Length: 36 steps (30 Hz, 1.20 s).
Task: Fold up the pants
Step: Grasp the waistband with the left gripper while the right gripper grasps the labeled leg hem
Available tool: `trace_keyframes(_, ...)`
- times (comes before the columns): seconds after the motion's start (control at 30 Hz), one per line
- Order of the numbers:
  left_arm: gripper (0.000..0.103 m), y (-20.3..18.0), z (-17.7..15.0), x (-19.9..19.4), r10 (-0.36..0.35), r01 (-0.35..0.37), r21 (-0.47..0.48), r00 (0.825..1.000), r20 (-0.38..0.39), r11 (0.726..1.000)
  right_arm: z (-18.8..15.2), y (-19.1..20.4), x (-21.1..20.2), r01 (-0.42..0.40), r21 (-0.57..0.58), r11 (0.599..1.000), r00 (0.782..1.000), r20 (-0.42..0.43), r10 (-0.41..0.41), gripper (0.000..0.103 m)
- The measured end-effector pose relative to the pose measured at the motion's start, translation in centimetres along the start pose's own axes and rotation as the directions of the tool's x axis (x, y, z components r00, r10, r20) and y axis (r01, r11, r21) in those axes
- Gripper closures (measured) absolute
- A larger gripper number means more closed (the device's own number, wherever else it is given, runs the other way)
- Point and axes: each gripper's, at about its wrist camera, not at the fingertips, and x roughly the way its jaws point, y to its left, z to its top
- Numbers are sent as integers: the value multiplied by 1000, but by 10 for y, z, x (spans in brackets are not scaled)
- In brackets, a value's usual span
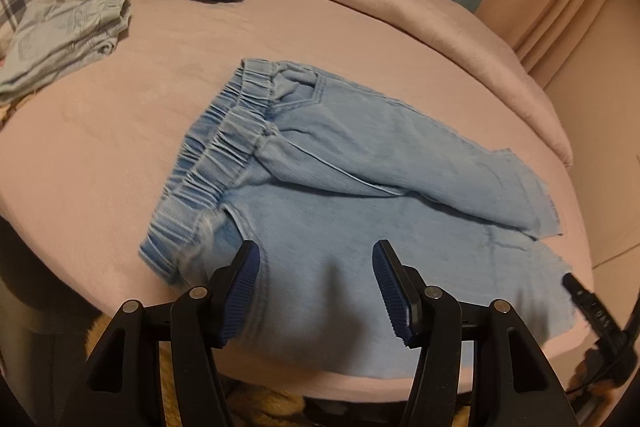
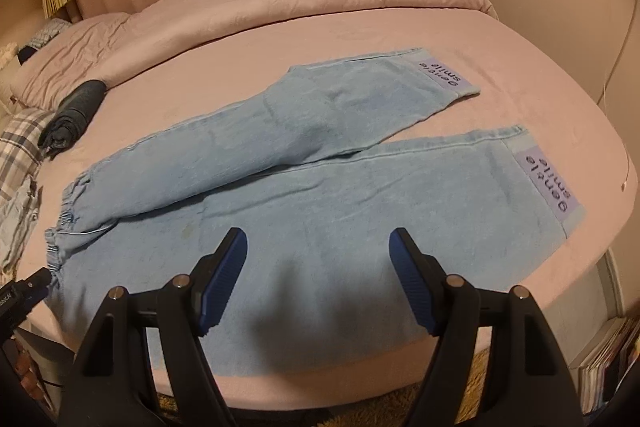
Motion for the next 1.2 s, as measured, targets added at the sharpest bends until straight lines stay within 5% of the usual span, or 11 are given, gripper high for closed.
trace_keyframes(0.13,30,14,9,4,52,-51,-28,999,2,998,10,-13,8,38,31,999,999,2,-38,29)
trace_keyframes(0.3,29,37,15,6,87,-86,-99,996,9,991,18,-38,15,106,93,990,994,-27,-104,28)
trace_keyframes(0.47,16,38,14,8,61,-59,-84,998,21,995,26,-58,23,191,95,977,981,-64,-185,28)
trace_keyframes(0.93,16,53,10,22,6,-3,-117,1000,23,993,23,-43,30,163,88,983,985,-77,-157,25)
trace_keyframes(1.2,16,51,14,24,26,-25,-117,1000,8,993,5,-81,12,218,127,968,975,-75,-210,20)
